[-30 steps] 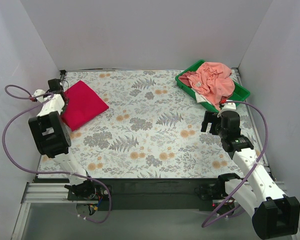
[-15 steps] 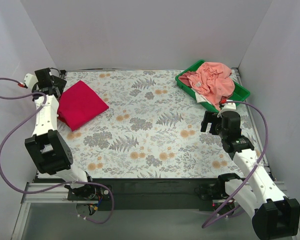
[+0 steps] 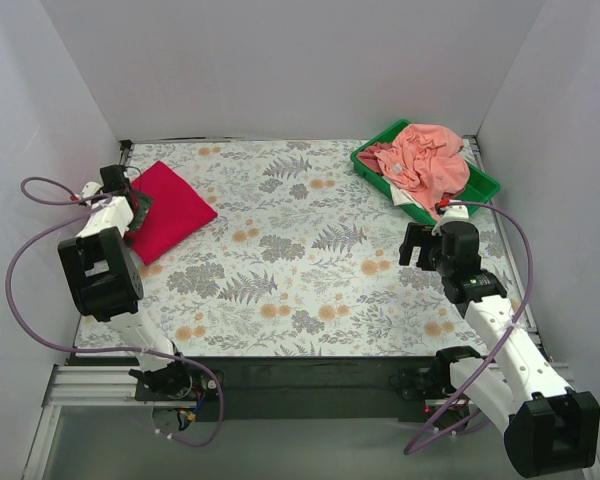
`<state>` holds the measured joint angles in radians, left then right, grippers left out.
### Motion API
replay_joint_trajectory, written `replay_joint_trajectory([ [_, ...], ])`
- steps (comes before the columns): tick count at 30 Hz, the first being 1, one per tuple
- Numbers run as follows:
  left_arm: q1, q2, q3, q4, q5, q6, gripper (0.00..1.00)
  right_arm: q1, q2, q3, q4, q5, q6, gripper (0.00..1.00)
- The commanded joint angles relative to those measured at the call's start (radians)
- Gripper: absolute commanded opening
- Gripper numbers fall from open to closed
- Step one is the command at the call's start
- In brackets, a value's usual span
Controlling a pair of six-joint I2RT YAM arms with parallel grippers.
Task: Fold and stack the t-shirts
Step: Neatly place the folded tshirt to the corner, then reset both grippers
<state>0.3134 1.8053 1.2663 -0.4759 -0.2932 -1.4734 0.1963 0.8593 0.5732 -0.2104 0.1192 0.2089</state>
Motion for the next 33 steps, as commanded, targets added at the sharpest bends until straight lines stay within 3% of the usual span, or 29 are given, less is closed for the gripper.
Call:
replay_joint_trajectory([
  [1, 0.021, -0.015, -0.012, 0.006, -0.100, -0.013, 0.93, -0.005, 0.004, 0.010, 0.020, -0.013, -0.006, 0.98],
  [6, 0.029, -0.018, 0.001, 0.020, -0.003, 0.005, 0.94, -0.005, -0.008, 0.016, 0.019, -0.016, -0.009, 0.98],
  [13, 0.020, -0.266, 0.004, 0.017, 0.159, 0.007, 0.94, -0.005, -0.036, 0.033, 0.020, -0.020, -0.002, 0.98],
  [16, -0.045, -0.385, -0.004, 0.016, 0.225, 0.008, 0.94, -0.005, -0.043, 0.037, 0.019, -0.027, 0.004, 0.98],
  [20, -0.262, -0.507, -0.039, 0.022, 0.137, 0.016, 0.95, -0.005, -0.045, 0.053, -0.001, -0.042, 0.018, 0.98],
  [21, -0.372, -0.544, -0.080, 0.031, 0.123, 0.016, 0.94, -0.005, -0.048, 0.056, -0.015, -0.049, 0.023, 0.98],
  [26, -0.681, -0.593, -0.232, 0.089, 0.025, 0.002, 0.95, -0.005, -0.097, 0.033, -0.044, -0.059, 0.040, 0.98],
  [29, -0.816, -0.623, -0.338, 0.117, -0.024, -0.019, 0.95, -0.005, -0.144, 0.002, -0.049, -0.047, 0.053, 0.98],
  [33, -0.918, -0.688, -0.471, 0.157, -0.062, -0.048, 0.95, -0.006, -0.216, -0.067, -0.049, -0.018, 0.083, 0.98],
])
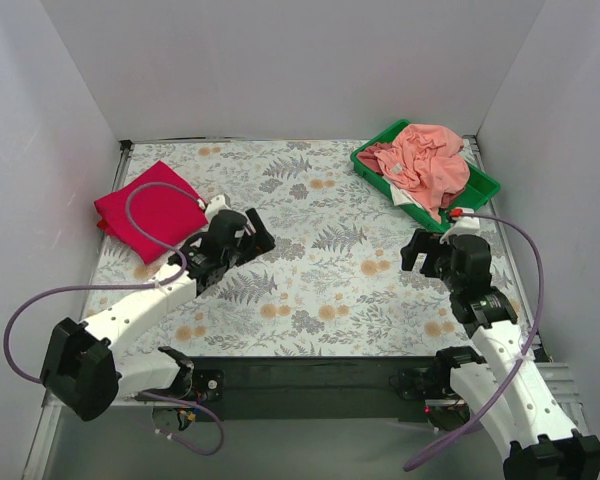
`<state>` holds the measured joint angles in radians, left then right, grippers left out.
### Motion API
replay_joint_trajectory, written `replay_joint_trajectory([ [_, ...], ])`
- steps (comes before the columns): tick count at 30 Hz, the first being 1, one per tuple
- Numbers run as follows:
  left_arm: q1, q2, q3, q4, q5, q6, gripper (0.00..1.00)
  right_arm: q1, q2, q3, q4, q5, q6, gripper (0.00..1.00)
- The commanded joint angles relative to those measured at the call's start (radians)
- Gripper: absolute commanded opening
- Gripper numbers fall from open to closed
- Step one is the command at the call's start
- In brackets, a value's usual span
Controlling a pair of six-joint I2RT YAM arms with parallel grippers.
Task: Fold and stack the t-shirts
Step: Reset both grippers
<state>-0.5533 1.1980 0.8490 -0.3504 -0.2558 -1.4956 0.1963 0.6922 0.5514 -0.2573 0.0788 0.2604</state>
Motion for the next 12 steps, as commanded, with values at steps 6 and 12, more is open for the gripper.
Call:
replay_joint_trajectory([
  [6, -0.062, -0.187, -0.123, 0.008, -0.163, -0.043, 0.95, -0.005, -0.123, -0.079, 0.006, 0.035, 0.057, 0.98],
  [12, -0.062, -0.212, -0.130, -0.010, -0.194, -0.040, 0.95, -0.005, -0.123, -0.074, 0.004, 0.039, 0.057, 0.98],
])
